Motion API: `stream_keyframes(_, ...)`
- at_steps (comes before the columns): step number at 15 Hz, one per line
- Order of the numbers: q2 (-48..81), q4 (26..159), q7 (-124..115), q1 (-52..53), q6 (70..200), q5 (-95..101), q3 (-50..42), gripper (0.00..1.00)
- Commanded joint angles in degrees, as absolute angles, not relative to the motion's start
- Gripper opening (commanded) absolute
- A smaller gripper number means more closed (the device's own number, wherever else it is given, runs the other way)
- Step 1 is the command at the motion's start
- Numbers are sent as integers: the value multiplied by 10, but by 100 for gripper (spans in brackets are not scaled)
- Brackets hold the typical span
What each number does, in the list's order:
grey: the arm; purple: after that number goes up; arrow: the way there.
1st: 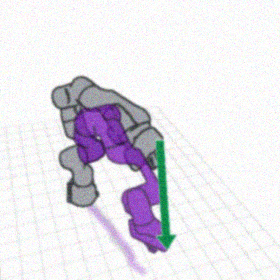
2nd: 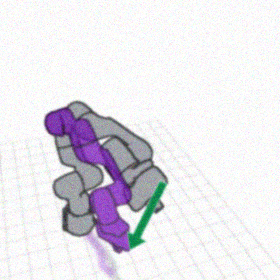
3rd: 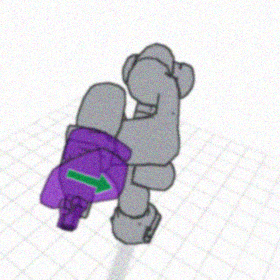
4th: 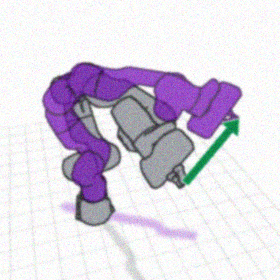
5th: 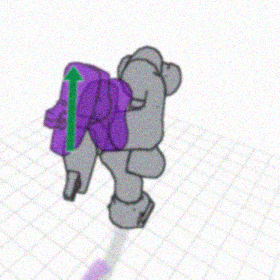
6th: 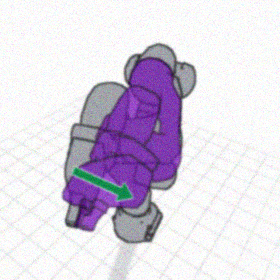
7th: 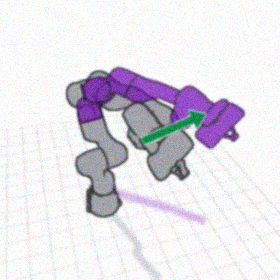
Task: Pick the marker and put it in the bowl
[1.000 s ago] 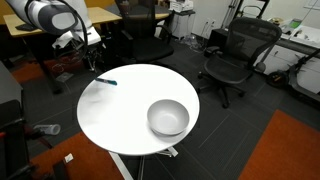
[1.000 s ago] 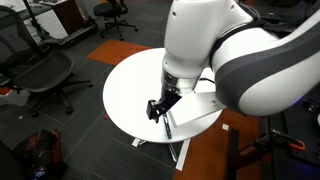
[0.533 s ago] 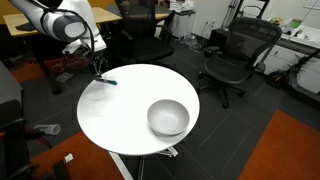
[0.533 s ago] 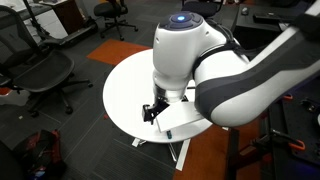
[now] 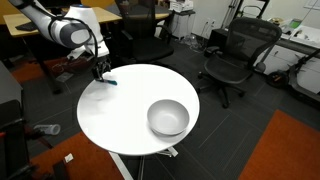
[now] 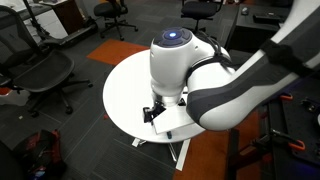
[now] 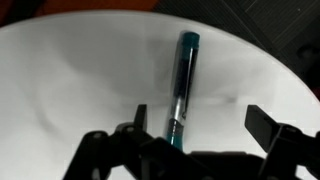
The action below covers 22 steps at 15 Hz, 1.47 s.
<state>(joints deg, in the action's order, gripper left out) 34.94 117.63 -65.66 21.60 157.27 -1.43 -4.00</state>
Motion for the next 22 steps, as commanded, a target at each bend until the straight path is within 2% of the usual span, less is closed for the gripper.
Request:
stream_keyframes(1, 366, 1160, -673, 220, 1569, -18, -46, 98)
stream_keyframes(2, 369, 1159, -671, 219, 1569, -19, -45, 74)
stream_keyframes(4, 373, 1159, -671, 219, 1569, -20, -46, 70)
stream_keyframes(7, 375, 1159, -670, 219, 1571, -22, -47, 45)
stream_keyframes(13, 371, 1164, -667, 215, 1573, -24, -46, 2)
stream_keyframes(14, 365, 1167, -665, 216, 1572, -22, -47, 0)
stream_keyframes(15, 360, 1170, -661, 215, 1571, -20, -45, 5)
stream_keyframes(22, 273, 1210, -656, 226, 1539, 23, -72, 5)
